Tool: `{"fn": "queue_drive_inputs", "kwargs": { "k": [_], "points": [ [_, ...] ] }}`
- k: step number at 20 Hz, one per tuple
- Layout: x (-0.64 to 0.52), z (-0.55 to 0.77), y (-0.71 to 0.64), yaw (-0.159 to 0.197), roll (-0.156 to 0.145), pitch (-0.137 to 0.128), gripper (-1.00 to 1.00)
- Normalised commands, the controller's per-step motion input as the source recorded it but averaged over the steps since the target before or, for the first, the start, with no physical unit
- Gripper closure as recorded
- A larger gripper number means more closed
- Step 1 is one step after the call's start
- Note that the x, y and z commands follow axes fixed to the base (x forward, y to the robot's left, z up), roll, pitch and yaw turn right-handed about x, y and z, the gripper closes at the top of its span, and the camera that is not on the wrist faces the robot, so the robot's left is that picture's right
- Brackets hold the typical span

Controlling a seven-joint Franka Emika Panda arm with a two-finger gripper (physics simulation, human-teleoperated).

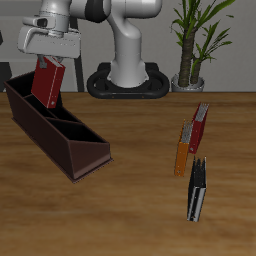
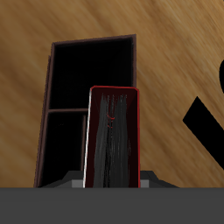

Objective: Place the right red book into the right desk caddy's back compartment

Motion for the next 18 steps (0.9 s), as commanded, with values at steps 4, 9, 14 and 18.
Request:
{"fn": "queue_drive_inputs", "kwargs": {
  "k": [4, 9, 14, 18],
  "points": [
    [0.06, -0.22, -0.12, -0.026, -0.024, 0.032, 1.0],
    [0.08, -0.17, -0.05, -0.01, -0.009, 0.034, 1.0],
    [0.01, -0.05, 0.16, -0.009, 0.032, 0.013, 1.0],
    [-0.03, 0.08, 0.18, 0.012, 0.036, -0.019, 1.0]
  ]
}}
